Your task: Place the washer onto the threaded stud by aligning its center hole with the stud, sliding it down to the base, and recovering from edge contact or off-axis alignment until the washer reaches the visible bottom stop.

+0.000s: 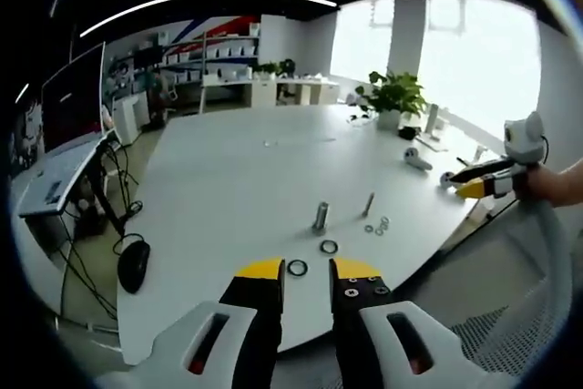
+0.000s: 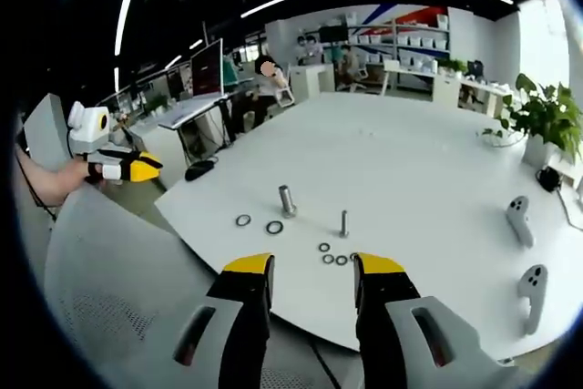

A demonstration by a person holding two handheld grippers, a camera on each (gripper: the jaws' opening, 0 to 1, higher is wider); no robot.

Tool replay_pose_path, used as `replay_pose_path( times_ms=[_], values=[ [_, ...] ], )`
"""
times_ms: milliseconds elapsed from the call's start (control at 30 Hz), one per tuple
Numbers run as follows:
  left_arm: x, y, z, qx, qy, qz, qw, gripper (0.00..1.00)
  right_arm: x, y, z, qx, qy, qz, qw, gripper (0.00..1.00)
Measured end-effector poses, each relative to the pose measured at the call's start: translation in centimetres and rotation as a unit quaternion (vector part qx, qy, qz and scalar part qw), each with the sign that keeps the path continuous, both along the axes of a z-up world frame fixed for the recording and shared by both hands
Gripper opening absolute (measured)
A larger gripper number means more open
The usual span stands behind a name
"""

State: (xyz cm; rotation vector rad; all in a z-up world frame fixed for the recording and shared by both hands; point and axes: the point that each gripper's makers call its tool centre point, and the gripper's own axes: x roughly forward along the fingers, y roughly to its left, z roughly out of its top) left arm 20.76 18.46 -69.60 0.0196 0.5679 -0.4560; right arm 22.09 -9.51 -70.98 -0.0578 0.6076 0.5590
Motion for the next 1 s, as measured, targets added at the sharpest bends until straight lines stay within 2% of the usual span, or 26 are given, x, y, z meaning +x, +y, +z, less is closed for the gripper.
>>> replay_pose_path(
  times_ms=[167,633,733,1000],
  values=[
    [0.05,-0.23,0.25,0.001,-0.007,-0.003,1.0000,0.17,0.03,-0.19,0.13,0.005,-0.003,-0.003,1.0000,0.36],
    [-0.20,-0.29,-0.44,0.008,0.011,-0.006,0.9999,0.16,-0.04,-0.29,-0.15,0.003,0.003,-0.007,1.0000,0.36],
    [0.02,-0.10,-0.21,0.007,0.004,-0.003,1.0000,0.16,0.12,-0.28,0.08,0.006,0.000,-0.009,0.9999,0.36],
    [-0.09,0.30,-0.54,0.008,0.011,0.006,0.9999,0.17,0.01,-0.09,-0.04,0.003,0.002,-0.004,1.0000,0.36]
  ],
)
